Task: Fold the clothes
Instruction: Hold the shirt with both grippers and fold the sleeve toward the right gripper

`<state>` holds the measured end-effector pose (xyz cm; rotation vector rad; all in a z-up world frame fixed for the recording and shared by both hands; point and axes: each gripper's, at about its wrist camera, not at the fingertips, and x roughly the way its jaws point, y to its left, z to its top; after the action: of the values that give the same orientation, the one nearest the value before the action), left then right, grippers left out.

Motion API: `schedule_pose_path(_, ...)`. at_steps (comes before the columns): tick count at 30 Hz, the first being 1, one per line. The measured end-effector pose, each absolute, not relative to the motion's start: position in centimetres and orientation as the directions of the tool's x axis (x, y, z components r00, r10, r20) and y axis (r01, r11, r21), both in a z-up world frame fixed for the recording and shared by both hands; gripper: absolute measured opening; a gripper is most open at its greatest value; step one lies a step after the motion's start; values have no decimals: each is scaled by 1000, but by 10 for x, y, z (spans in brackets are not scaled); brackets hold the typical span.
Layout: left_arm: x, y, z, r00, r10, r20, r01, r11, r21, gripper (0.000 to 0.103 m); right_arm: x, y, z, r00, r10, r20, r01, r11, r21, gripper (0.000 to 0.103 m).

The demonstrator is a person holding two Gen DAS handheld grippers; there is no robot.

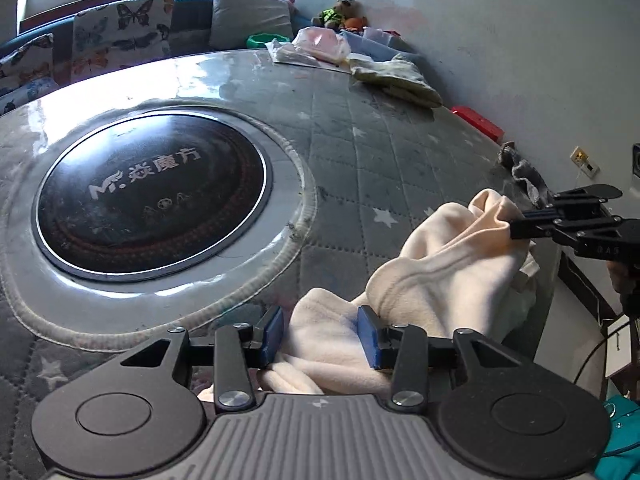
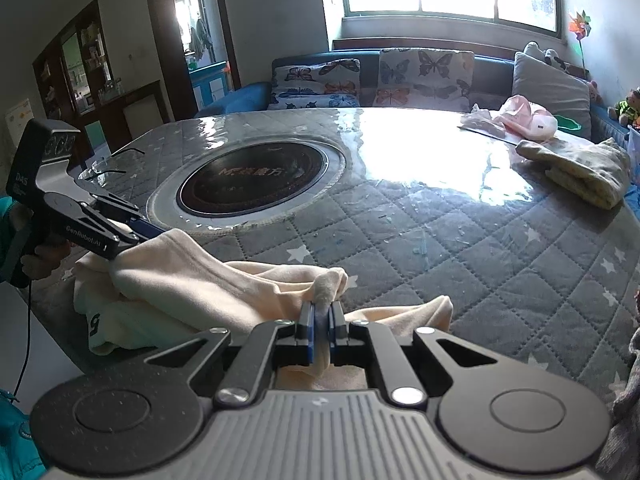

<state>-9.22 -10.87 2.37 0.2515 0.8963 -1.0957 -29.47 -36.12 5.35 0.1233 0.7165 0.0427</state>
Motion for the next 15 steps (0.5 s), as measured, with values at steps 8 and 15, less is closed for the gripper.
schedule_pose_path(8, -94, -88, 36, 264, -688, -676, 817, 532, -223, 7, -276, -360, 71, 755, 74, -651, -21, 996, 88, 6)
schedule_pose_path(15, -64, -56, 54, 461, -623, -632, 696, 695, -178, 3, -230, -359, 95, 775, 84, -626, -58, 996, 61, 6)
